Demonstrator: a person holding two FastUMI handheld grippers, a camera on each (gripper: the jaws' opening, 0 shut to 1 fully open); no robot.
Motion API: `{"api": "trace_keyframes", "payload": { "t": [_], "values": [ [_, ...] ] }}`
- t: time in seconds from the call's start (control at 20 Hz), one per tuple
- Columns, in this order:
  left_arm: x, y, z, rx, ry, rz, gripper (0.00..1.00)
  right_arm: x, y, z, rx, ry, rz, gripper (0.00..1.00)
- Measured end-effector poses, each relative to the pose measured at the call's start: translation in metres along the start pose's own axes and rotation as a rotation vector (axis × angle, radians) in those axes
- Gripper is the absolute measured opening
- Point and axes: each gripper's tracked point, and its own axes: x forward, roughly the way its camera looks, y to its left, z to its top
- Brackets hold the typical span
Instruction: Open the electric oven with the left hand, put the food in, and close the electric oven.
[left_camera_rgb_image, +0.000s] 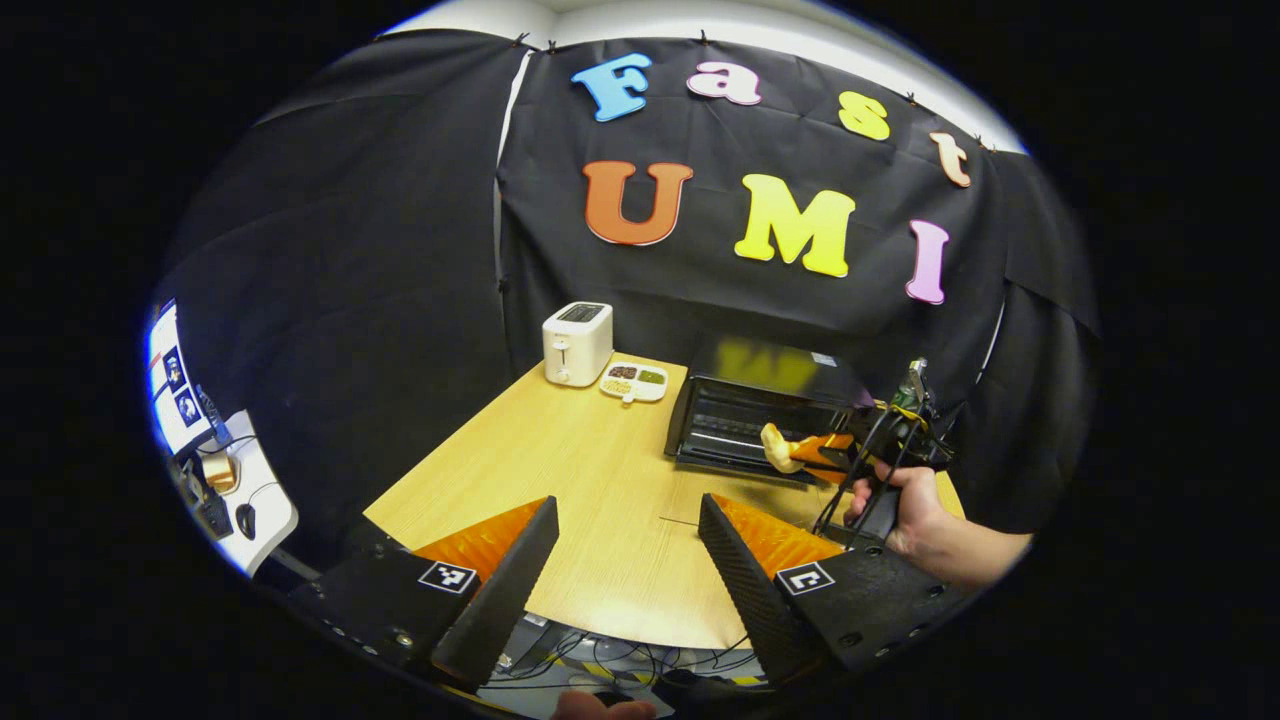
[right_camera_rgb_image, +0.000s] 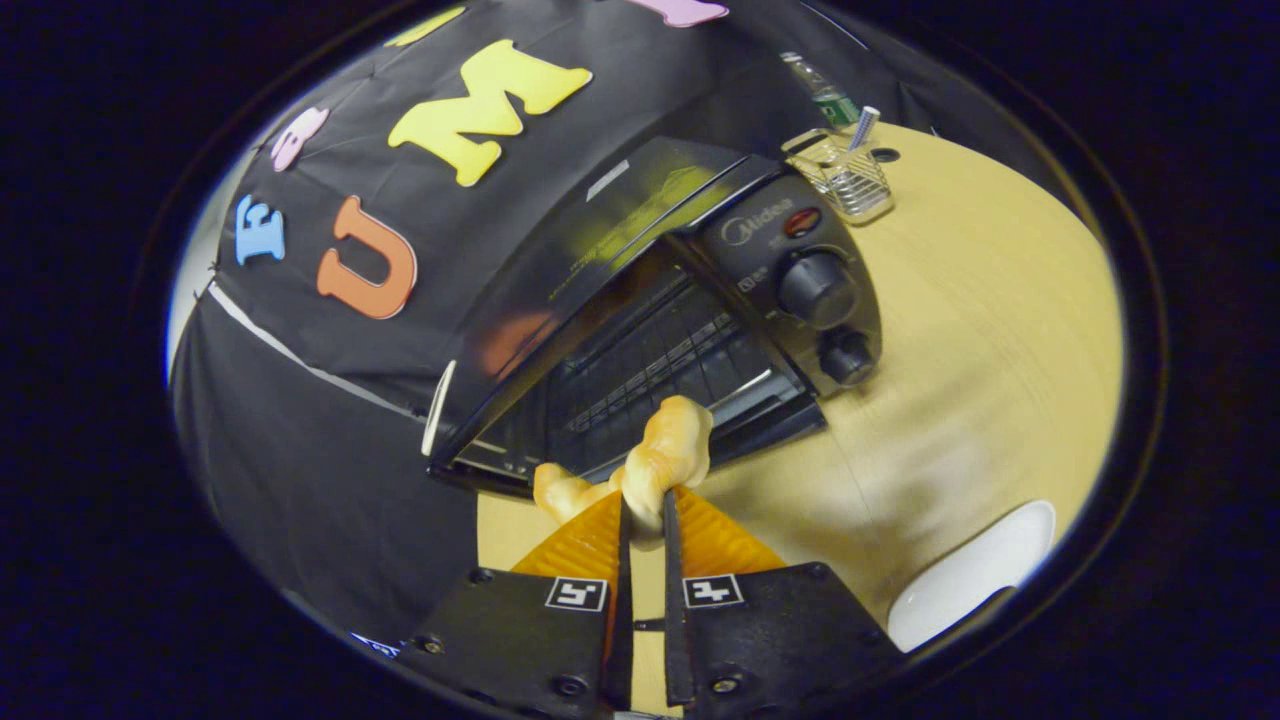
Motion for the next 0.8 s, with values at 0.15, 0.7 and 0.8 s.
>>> {"api": "trace_keyframes", "payload": {
  "t": [0.15, 0.7, 0.8],
  "values": [
    [-0.002, 0.008, -0.011, -0.020, 0.028, 0.057, 0.93, 0.028, 0.002, 0.008, 0.019, -0.027, 0.005, 0.14],
    [-0.004, 0.008, -0.018, -0.025, 0.068, 0.123, 0.93, 0.069, 0.002, 0.041, 0.007, -0.165, 0.027, 0.14],
    [-0.005, 0.011, -0.016, -0.009, 0.053, 0.118, 0.93, 0.072, 0.005, 0.044, -0.034, -0.182, 0.028, 0.25]
  ]
}}
